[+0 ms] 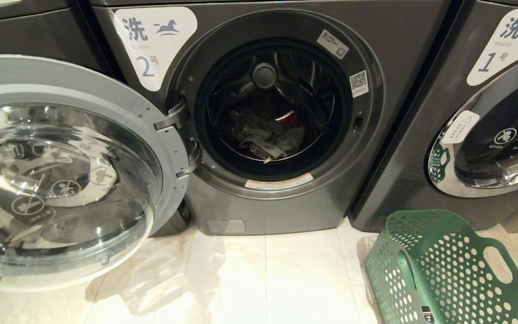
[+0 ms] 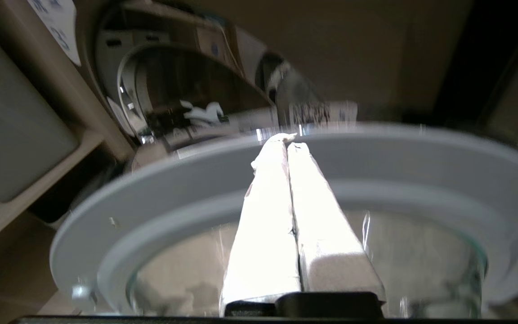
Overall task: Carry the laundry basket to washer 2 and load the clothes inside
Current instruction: Close the washing machine door with the left hand
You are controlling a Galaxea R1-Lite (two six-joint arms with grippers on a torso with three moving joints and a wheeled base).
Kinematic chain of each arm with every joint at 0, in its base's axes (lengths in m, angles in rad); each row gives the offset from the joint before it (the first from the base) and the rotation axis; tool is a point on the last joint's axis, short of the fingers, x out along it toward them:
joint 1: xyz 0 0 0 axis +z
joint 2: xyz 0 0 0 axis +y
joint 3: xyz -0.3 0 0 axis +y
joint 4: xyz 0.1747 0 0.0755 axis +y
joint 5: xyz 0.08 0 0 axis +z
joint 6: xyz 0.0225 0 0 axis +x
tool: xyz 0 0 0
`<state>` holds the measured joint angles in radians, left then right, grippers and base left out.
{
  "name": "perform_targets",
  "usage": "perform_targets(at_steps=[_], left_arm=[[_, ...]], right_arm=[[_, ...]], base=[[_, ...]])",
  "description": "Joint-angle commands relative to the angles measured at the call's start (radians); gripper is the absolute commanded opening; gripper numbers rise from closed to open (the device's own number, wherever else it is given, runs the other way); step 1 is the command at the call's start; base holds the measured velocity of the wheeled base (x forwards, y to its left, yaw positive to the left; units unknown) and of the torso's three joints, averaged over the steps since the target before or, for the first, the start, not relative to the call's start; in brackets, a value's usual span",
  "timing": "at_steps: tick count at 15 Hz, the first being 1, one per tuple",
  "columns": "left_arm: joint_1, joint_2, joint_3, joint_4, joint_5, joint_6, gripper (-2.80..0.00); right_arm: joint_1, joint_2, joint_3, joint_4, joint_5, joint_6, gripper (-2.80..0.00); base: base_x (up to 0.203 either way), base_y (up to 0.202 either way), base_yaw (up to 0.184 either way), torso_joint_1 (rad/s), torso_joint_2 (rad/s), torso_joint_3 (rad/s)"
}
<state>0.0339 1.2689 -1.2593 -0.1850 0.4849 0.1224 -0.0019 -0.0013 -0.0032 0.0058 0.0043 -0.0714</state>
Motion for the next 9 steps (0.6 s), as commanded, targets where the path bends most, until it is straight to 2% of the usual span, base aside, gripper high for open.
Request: perform_targets(at_steps=[1, 3, 5, 6, 8, 9], left_arm=[[0.035, 0.106, -0.162, -0.004, -0.008, 0.003, -2.80], [0.104, 0.219, -0.330, -0.006, -0.057, 0.004, -2.80], [0.204, 0.338, -0.477, -0.006, -0.139, -0.001, -2.80], [0.255, 0.372, -0.506, -0.004, -0.189, -0.012, -2.80], [0.337, 0.414, -0.524, 0.021, -0.293, -0.077, -2.80], [0.370, 0.424, -0.526, 0.037, -0.326, -0.092, -2.80]], right_arm=[[-0.001, 0.000, 0.000, 0.000, 0.000, 0.001, -2.80], [0.000, 0.000, 0.000, -0.001, 0.000, 0.004, -2.80], [-0.001, 0.001, 0.002, -0.003, 0.000, 0.008, -2.80], [-0.001, 0.001, 0.002, -0.003, 0.000, 0.010, -2.80], [0.000, 0.001, 0.002, -0.004, 0.000, 0.016, -2.80], [-0.001, 0.001, 0.002, -0.004, -0.001, 0.018, -2.80]], base=[[0.000, 0.000, 0.000, 0.000, 0.00, 0.000], [0.000, 0.000, 0.000, 0.000, 0.00, 0.000], [0.000, 0.000, 0.000, 0.000, 0.00, 0.000], [0.000, 0.000, 0.000, 0.000, 0.00, 0.000], [0.000, 0.000, 0.000, 0.000, 0.00, 0.000], [0.000, 0.000, 0.000, 0.000, 0.00, 0.000]])
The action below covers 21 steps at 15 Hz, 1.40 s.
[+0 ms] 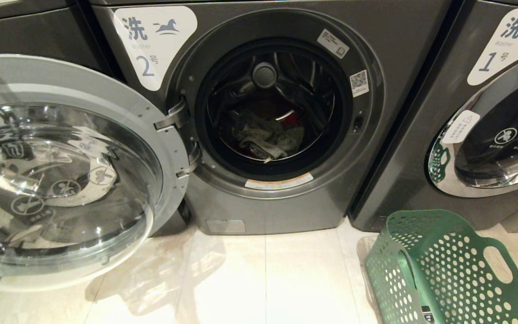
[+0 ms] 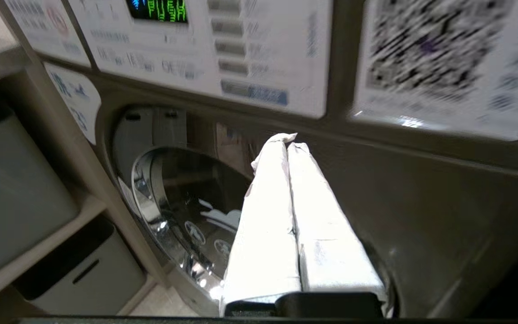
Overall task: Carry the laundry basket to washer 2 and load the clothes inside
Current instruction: Close the washing machine door with the left hand
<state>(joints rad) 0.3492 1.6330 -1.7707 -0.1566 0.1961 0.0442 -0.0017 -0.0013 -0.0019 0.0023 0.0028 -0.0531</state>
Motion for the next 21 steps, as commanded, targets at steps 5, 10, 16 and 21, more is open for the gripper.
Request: perform_targets(at_steps=[5, 10, 16, 21], left_arm=[[0.136, 0.055, -0.091, 0.253, -0.170, -0.115, -2.80], [0.131, 0.009, -0.116, 0.495, -0.243, -0.203, -2.80], [0.106, -0.037, -0.116, 0.696, -0.273, -0.213, -2.80], [0.074, -0.139, -0.115, 0.965, -0.391, -0.214, -2.80]], right_arm=[[-0.001, 0.001, 0.000, -0.001, 0.000, -0.001, -2.80], [0.000, 0.001, 0.000, -0.001, 0.000, -0.001, -2.80], [0.000, 0.001, 0.000, -0.001, 0.000, 0.002, -2.80], [-0.001, 0.001, 0.000, -0.001, 0.000, 0.004, -2.80]], base=[[0.000, 0.000, 0.000, 0.000, 0.00, 0.000], [0.000, 0.000, 0.000, 0.000, 0.00, 0.000], [0.000, 0.000, 0.000, 0.000, 0.00, 0.000], [0.000, 0.000, 0.000, 0.000, 0.00, 0.000]])
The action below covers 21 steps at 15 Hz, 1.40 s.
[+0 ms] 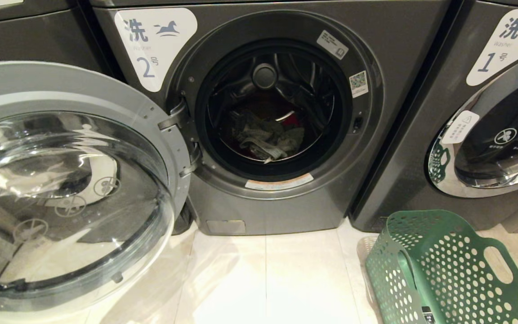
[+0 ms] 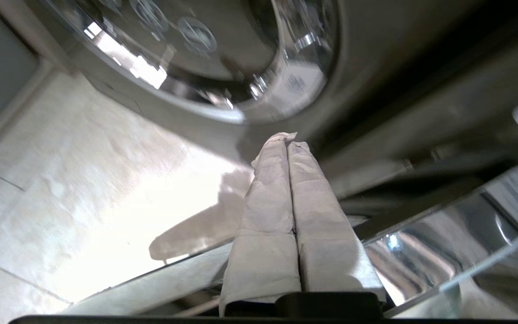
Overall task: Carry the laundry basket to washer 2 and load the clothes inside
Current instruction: Close the washing machine door with the left hand
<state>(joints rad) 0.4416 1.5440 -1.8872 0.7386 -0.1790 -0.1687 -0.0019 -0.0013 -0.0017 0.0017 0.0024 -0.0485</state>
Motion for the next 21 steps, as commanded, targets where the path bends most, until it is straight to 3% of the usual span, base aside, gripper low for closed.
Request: perform_targets(at_steps=[1, 5, 8, 10, 13, 15, 18, 21], left_arm=[[-0.050, -0.075, 0.002, 0.120, -0.031, -0.016, -2.80], [-0.229, -0.157, 0.002, 0.264, -0.048, -0.143, -2.80], [-0.370, -0.181, 0.002, 0.290, -0.048, -0.228, -2.80], [-0.471, -0.185, 0.002, 0.275, -0.049, -0.283, -2.80], [-0.672, -0.184, 0.002, 0.164, -0.050, -0.394, -2.80], [-0.768, -0.166, 0.002, 0.097, -0.045, -0.428, -2.80], [-0.784, -0.173, 0.030, 0.087, -0.042, -0.446, -2.80], [-0.783, -0.210, 0.123, 0.086, 0.034, -0.449, -2.80]], right_arm=[[0.000, 0.001, 0.000, 0.000, 0.001, -0.001, -2.80], [-0.001, 0.001, 0.000, 0.000, 0.001, 0.001, -2.80], [-0.001, 0.001, 0.000, 0.000, 0.001, 0.001, -2.80], [-0.001, 0.001, 0.000, 0.000, 0.001, 0.002, -2.80], [0.000, 0.001, 0.002, -0.004, -0.004, 0.007, -2.80], [0.000, 0.001, 0.002, -0.089, -0.024, 0.006, -2.80], [0.000, 0.001, 0.002, -0.256, -0.164, 0.003, -2.80], [0.000, 0.001, 0.002, -0.166, -0.189, 0.003, -2.80]], base=[[0.000, 0.000, 0.000, 0.000, 0.00, 0.000], [0.000, 0.000, 0.000, 0.000, 0.00, 0.000], [0.000, 0.000, 0.000, 0.000, 0.00, 0.000], [0.000, 0.000, 0.000, 0.000, 0.00, 0.000], [0.000, 0.000, 0.000, 0.000, 0.00, 0.000], [0.000, 0.000, 0.000, 0.000, 0.00, 0.000], [0.000, 0.000, 0.000, 0.000, 0.00, 0.000], [0.000, 0.000, 0.000, 0.000, 0.00, 0.000]])
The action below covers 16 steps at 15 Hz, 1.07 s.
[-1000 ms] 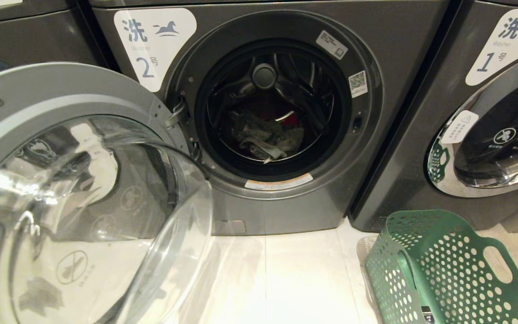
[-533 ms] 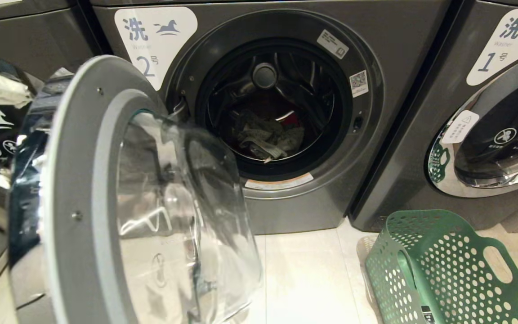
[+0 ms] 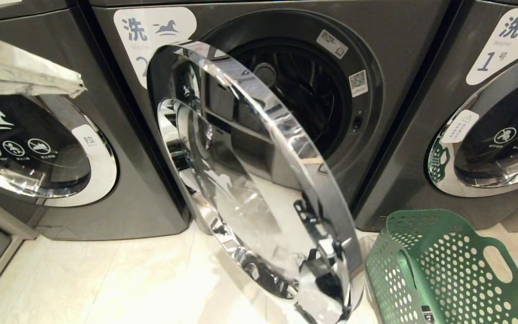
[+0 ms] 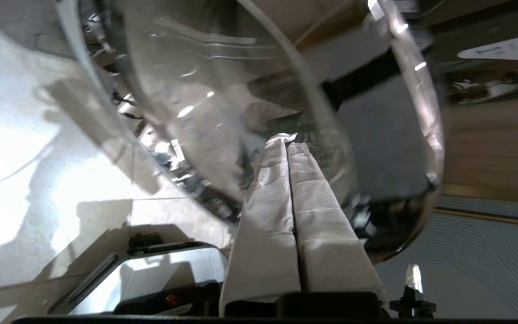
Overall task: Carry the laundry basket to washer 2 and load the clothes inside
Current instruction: Close the washing machine door with the left hand
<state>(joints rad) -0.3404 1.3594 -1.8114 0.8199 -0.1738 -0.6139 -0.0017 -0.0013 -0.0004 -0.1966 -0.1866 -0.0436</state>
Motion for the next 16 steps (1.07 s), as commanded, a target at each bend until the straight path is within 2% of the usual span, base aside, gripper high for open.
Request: perform_targets(at_steps=[1, 2, 4, 5, 6, 8, 9, 10, 13, 15, 16], left_arm=[[-0.002, -0.052, 0.078, 0.001, 0.053, -0.002, -2.80], [-0.002, -0.080, 0.098, -0.010, 0.062, -0.001, -2.80], [-0.002, -0.166, 0.163, -0.017, 0.086, 0.015, -2.80], [-0.003, -0.214, 0.219, -0.014, 0.116, 0.036, -2.80], [-0.003, -0.285, 0.321, -0.008, 0.174, 0.066, -2.80], [0.000, -0.469, 0.493, 0.009, 0.291, 0.127, -2.80], [0.014, -0.580, 0.560, 0.038, 0.330, 0.149, -2.80], [0.045, -0.679, 0.615, 0.074, 0.353, 0.163, -2.80], [0.200, -0.982, 0.806, 0.152, 0.380, 0.200, -2.80], [0.282, -1.169, 0.949, 0.164, 0.396, 0.284, -2.80], [0.306, -1.257, 1.028, 0.153, 0.425, 0.357, -2.80]], right_arm=[[0.000, 0.001, 0.000, 0.043, 0.018, -0.006, -2.80], [-0.001, 0.001, 0.000, 0.048, 0.060, -0.011, -2.80], [0.000, 0.002, -0.013, 0.054, 0.230, -0.062, -2.80], [0.000, 0.005, -0.044, 0.070, 0.295, -0.090, -2.80], [0.000, 0.012, -0.102, 0.127, 0.343, -0.108, -2.80], [0.000, 0.032, -0.214, 0.283, 0.375, -0.120, -2.80], [-0.001, 0.065, -0.234, 0.311, 0.382, -0.123, -2.80], [-0.001, 0.084, -0.238, 0.317, 0.388, -0.138, -2.80], [-0.001, 0.183, -0.284, 0.318, 0.402, -0.159, -2.80], [-0.001, 0.343, -0.354, 0.307, 0.407, -0.159, -2.80], [-0.001, 0.440, -0.389, 0.286, 0.409, -0.160, -2.80]], base=[[0.000, 0.000, 0.000, 0.000, 0.00, 0.000], [0.000, 0.000, 0.000, 0.000, 0.00, 0.000], [0.000, 0.000, 0.000, 0.000, 0.00, 0.000], [0.000, 0.000, 0.000, 0.000, 0.00, 0.000], [0.000, 0.000, 0.000, 0.000, 0.00, 0.000], [0.000, 0.000, 0.000, 0.000, 0.00, 0.000], [0.000, 0.000, 0.000, 0.000, 0.00, 0.000], [0.000, 0.000, 0.000, 0.000, 0.00, 0.000], [0.000, 0.000, 0.000, 0.000, 0.00, 0.000], [0.000, 0.000, 0.000, 0.000, 0.00, 0.000], [0.000, 0.000, 0.000, 0.000, 0.00, 0.000]])
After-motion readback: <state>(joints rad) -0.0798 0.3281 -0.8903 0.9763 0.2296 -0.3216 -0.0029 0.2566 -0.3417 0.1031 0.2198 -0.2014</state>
